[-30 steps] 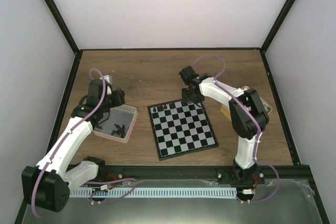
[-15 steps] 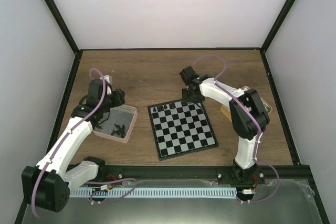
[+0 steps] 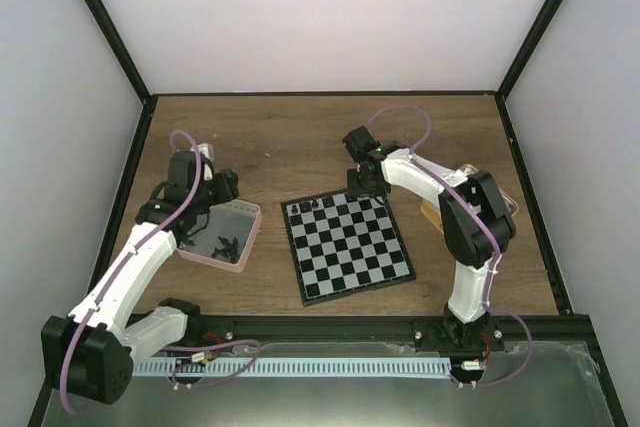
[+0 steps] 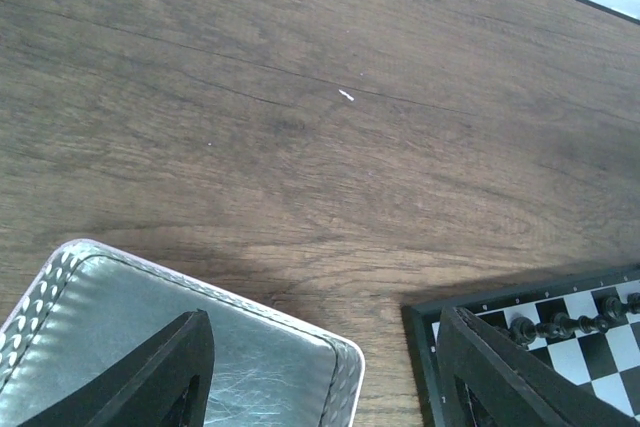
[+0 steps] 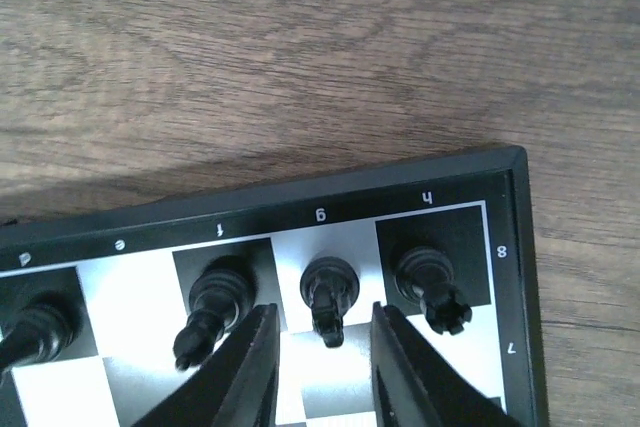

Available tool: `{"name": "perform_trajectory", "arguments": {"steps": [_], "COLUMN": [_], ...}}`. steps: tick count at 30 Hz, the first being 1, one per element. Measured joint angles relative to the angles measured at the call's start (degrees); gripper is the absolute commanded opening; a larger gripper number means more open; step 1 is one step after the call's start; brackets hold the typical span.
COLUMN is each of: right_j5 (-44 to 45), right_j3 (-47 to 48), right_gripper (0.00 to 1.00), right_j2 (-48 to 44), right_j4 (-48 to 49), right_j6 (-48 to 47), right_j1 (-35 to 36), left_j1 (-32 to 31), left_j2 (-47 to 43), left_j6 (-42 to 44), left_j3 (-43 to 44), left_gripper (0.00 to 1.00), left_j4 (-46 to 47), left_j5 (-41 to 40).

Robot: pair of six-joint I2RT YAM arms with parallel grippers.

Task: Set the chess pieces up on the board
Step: Place the chess piece on the chessboard, then pick up the chess piece from the storage box.

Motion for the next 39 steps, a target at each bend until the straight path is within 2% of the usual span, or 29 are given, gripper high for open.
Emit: {"name": "perform_trajectory", "arguments": {"steps": [7,13,15,17,22,32,39], "right_j5": [0.09,-0.57,-1.4,-2.4,-3.87,-4.55,-4.66], "right_j3": [-0.15,-3.15,-4.0,-5.05,-7.34,-11.04,-11.37], "right_gripper": [0.36,0.38,0.38,0.38,0.37,0.37,0.37], "right_j2": [-7.72,-18.32,-19.76,-20.48,-20.68,-22.56,-22.6], "right_j4": [-0.13,2.12,3.21,4.46,6.32,8.39,8.87], "right_j6": [0.31,0.68,0.76,0.87,1.03,0.92,0.83], "right_j1": [0.0,0.0,0.0,0.0,0.0,0.0,0.0], "left_j1": [0.0,0.0,0.0,0.0,0.0,0.0,0.04], "left_j2": [1.92,2.23,1.88,1.95,5.66,13.94,15.96], "left_j6": [-1.57,-5.79,-7.82,-10.01,-14.1,-18.49,-19.52], "left_j3": [0.0,-1.92,-3.06,-3.85,-4.63,-8.79,-8.79], "left_gripper": [0.75,0.78,0.73,0.62,0.46,0.41,0.32], "left_j4": [-0.94,-5.84,-8.2,-10.93,-14.8,-14.01,-10.36], "left_j5": [1.44,4.09,4.52,4.11,1.6,0.96,0.15]}}
